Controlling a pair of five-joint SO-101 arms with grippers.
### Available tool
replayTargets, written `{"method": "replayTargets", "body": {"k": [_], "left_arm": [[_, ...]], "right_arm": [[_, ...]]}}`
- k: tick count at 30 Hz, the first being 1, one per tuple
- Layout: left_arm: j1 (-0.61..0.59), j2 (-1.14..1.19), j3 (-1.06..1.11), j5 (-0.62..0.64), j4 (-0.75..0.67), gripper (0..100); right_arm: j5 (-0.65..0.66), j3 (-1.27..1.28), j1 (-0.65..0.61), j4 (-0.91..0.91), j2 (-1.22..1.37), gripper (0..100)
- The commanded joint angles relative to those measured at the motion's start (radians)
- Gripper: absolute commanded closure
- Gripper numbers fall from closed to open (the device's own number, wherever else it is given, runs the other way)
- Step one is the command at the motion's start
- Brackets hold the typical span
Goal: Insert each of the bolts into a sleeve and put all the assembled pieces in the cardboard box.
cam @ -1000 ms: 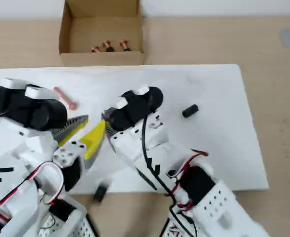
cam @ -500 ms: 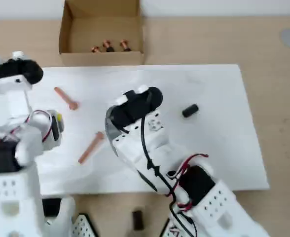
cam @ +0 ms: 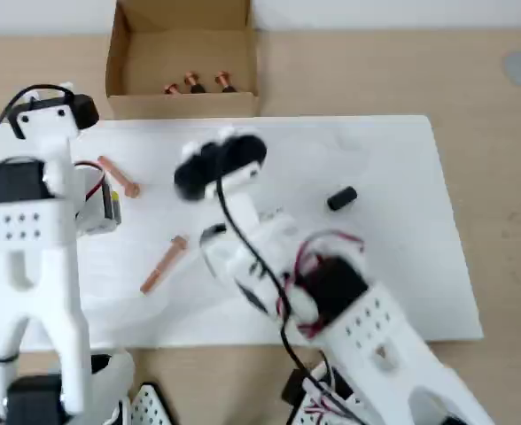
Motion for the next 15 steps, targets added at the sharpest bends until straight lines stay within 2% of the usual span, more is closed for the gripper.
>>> {"method": "replayTargets", "body": {"k": [1,6,9,12,15], "left_arm": [[0.049,0.021,-0.054,0.000,0.009,88],[0.262,0.015,-0.049,-0.170,0.011,88],[0.364,0.015,-0.051,-0.316,0.011,88],[0.411,0.021,-0.049,-0.442,0.009,88],[0.422,0.021,-0.031,-0.491,0.003,88]], "right_arm": [[-0.006,-0.166,0.091,0.051,0.133,98.6],[-0.009,-0.303,0.177,0.107,0.285,98.8],[-0.008,-0.351,0.216,0.135,0.329,98.8],[-0.005,-0.364,0.263,0.133,0.334,98.8],[-0.005,-0.366,0.328,0.130,0.334,98.8]]}}
